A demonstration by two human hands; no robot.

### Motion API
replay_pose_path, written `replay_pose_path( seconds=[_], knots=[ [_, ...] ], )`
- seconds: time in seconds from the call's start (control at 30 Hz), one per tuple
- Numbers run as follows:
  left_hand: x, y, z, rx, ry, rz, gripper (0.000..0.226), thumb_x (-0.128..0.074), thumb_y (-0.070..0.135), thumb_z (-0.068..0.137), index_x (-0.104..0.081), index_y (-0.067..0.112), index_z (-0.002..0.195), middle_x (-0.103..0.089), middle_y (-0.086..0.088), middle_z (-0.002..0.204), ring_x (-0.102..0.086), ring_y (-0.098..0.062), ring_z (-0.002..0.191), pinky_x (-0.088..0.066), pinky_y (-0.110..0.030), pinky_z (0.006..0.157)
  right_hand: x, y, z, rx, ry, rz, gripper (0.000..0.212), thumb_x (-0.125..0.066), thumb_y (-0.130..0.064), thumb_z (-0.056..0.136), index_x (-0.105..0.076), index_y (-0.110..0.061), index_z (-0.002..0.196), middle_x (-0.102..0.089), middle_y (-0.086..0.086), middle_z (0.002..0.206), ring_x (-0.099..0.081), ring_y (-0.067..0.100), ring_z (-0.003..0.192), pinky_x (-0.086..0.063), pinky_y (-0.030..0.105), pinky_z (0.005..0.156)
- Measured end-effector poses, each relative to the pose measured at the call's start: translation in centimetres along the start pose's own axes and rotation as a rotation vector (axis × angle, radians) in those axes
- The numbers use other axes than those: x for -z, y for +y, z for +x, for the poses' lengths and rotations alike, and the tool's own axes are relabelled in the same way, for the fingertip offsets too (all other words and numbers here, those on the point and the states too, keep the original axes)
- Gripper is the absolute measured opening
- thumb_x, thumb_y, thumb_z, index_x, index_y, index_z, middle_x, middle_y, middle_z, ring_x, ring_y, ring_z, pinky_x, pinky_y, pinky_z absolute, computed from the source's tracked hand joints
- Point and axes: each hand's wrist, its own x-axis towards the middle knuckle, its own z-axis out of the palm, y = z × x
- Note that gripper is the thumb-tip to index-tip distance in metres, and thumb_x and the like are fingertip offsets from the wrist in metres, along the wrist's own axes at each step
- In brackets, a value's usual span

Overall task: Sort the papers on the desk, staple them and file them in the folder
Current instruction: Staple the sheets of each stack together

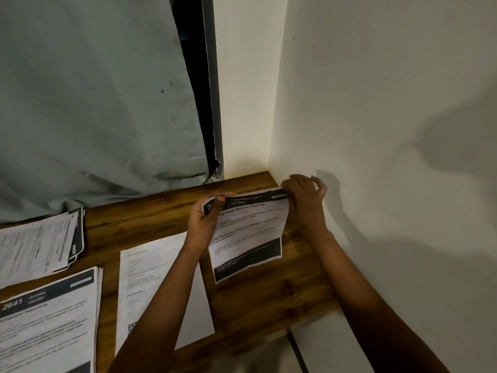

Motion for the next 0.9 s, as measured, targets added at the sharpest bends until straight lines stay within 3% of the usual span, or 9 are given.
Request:
replay_pose_path(
  seconds=[0.07, 0.1, 0.17, 0.3, 0.4, 0.47, 0.63, 0.8, 0.9],
  knots=[
    [-0.1, 0.0, 0.1, -0.005, 0.001, 0.013, 0.057, -0.059, 0.064, 0.078, -0.067, 0.012, 0.102, -0.071, -0.004, 0.106, -0.065, -0.022, 0.101, -0.054, -0.029, 0.084, 0.4, 0.2, -0.1, -0.137, 0.002, 0.269, 0.021, -0.044, -0.012, 0.091, -0.065, -0.014, 0.096, -0.067, 0.0, 0.1, -0.059, 0.014, 0.101, -0.033, 0.032, 0.1],
    [-0.2, 0.0, 0.2, -0.009, 0.001, 0.016, 0.056, -0.059, 0.064, 0.078, -0.068, 0.013, 0.101, -0.071, -0.004, 0.106, -0.065, -0.022, 0.101, -0.054, -0.03, 0.085, 0.6, 0.0, -0.1, -0.206, 0.003, 0.404, 0.021, -0.045, -0.011, 0.095, -0.065, -0.015, 0.095, -0.067, -0.005, 0.098, -0.06, 0.007, 0.096, -0.043, 0.025, 0.093],
    [-0.2, 0.0, 0.4, -0.014, 0.002, 0.014, 0.049, -0.059, 0.063, 0.079, -0.069, 0.019, 0.098, -0.071, -0.003, 0.106, -0.065, -0.023, 0.102, -0.054, -0.033, 0.086, 1.1, -0.5, 0.0, -0.343, -0.006, 0.599, 0.019, -0.048, -0.006, 0.096, -0.065, -0.016, 0.094, -0.065, -0.013, 0.094, -0.061, -0.002, 0.091, -0.048, 0.01, 0.078],
    [-0.3, -0.1, 0.6, -0.006, 0.006, 0.02, 0.039, -0.059, 0.063, 0.079, -0.071, 0.028, 0.095, -0.071, -0.002, 0.106, -0.064, -0.023, 0.103, -0.053, -0.038, 0.089, 1.2, -0.6, 0.1, -0.528, 0.019, 0.856, 0.019, -0.051, -0.001, 0.094, -0.067, -0.01, 0.095, -0.068, -0.005, 0.093, -0.065, 0.006, 0.09, -0.051, 0.015, 0.078],
    [-0.4, 0.4, 0.6, -0.006, 0.031, 0.008, 0.028, -0.059, 0.058, 0.081, -0.072, 0.035, 0.09, -0.071, 0.003, 0.102, -0.065, -0.022, 0.101, -0.053, -0.039, 0.088, 1.3, -0.6, 0.4, -0.529, -0.006, 0.915, 0.022, -0.049, 0.002, 0.094, -0.066, -0.013, 0.097, -0.068, -0.005, 0.095, -0.065, 0.008, 0.091, -0.052, 0.018, 0.079],
    [-0.6, 1.3, 0.8, 0.044, 0.075, -0.066, 0.02, -0.058, 0.044, 0.085, -0.071, 0.03, 0.089, -0.072, 0.003, 0.099, -0.067, -0.022, 0.097, -0.055, -0.039, 0.084, 1.4, -0.5, 0.9, -0.536, -0.023, 0.967, 0.023, -0.048, 0.003, 0.094, -0.063, -0.014, 0.099, -0.067, -0.002, 0.097, -0.065, 0.01, 0.094, -0.053, 0.023, 0.082],
    [0.1, 2.1, 1.3, 0.373, 0.155, -0.203, 0.016, -0.055, 0.03, 0.092, -0.066, 0.022, 0.1, -0.071, -0.004, 0.098, -0.071, -0.02, 0.079, -0.058, -0.032, 0.06, 1.0, -0.3, 2.0, -0.626, -0.089, 0.964, 0.02, -0.054, -0.004, 0.093, -0.064, -0.021, 0.097, -0.069, 0.004, 0.098, -0.067, 0.017, 0.091, -0.055, 0.032, 0.081],
    [1.1, -1.2, -0.3, 0.75, 0.207, -0.226, 0.016, -0.056, 0.028, 0.093, -0.067, 0.021, 0.102, -0.071, -0.015, 0.094, -0.07, -0.029, 0.072, -0.058, -0.037, 0.054, -3.1, 0.1, -1.6, -0.821, -0.217, 0.826, 0.013, -0.059, -0.005, 0.088, -0.069, -0.011, 0.094, -0.071, 0.007, 0.093, -0.068, 0.023, 0.087, -0.055, 0.042, 0.085],
    [1.5, -4.5, -1.6, 0.846, 0.251, -0.202, 0.019, -0.053, 0.027, 0.096, -0.067, 0.021, 0.107, -0.07, -0.016, 0.097, -0.069, -0.029, 0.07, -0.058, -0.035, 0.054, -5.3, -0.5, -4.8, -0.924, -0.293, 0.747, 0.01, -0.058, -0.007, 0.089, -0.066, -0.013, 0.091, -0.069, 0.007, 0.097, -0.066, 0.021, 0.09, -0.055, 0.034, 0.084]
  ],
)
